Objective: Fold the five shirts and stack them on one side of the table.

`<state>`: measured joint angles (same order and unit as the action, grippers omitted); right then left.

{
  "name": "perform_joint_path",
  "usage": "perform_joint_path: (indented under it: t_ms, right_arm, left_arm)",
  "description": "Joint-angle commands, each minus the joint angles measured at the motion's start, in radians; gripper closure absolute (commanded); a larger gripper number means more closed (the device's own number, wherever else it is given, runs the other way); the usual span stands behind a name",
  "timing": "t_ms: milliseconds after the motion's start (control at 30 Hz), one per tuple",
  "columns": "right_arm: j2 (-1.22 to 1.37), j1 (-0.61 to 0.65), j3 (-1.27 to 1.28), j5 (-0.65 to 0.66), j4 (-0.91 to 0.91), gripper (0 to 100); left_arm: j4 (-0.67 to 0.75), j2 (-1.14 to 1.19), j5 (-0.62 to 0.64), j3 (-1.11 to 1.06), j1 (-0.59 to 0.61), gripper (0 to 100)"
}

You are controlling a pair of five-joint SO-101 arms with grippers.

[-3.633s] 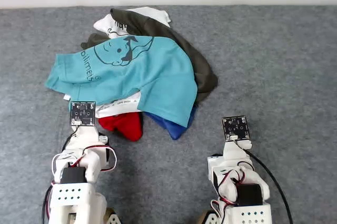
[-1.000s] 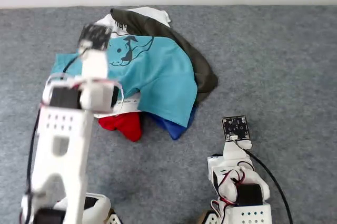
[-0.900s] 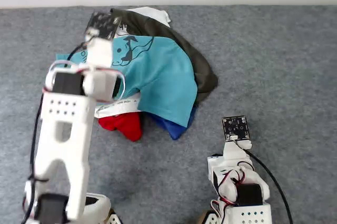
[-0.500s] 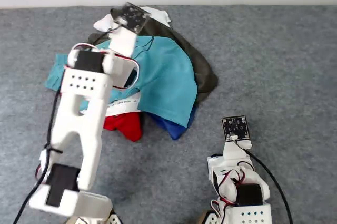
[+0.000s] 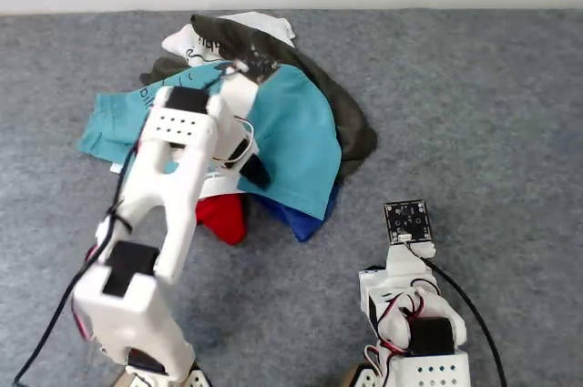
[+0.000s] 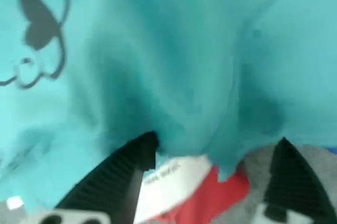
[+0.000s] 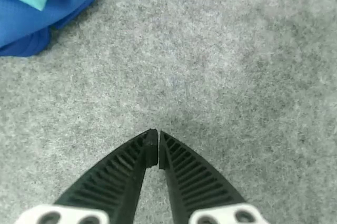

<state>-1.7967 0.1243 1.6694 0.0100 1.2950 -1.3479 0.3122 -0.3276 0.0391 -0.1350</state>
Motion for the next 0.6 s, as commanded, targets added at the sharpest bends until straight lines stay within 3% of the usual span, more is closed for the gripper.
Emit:
perform_joint_path:
  t_ms: [0, 233, 500, 567]
  right_arm:
    - [-0.010, -0.010, 0.014, 0.009, 0.008, 98.8]
    - [-0.010, -0.010, 0.014, 0.009, 0.008, 98.8]
    - [-0.010, -0.010, 0.014, 0.009, 0.008, 98.8]
    - [-0.010, -0.010, 0.014, 0.009, 0.008, 98.8]
  left_arm:
    - [0.064, 0.071, -0.008, 0.065, 0.006, 65]
    - [0.057, 0.305, 0.061, 0.240, 0.012, 67]
    - [-0.078, 0.457, -0.046, 0.438, 0.006, 98]
    - [-0.144, 0.466, -0.060, 0.501, 0.012, 99]
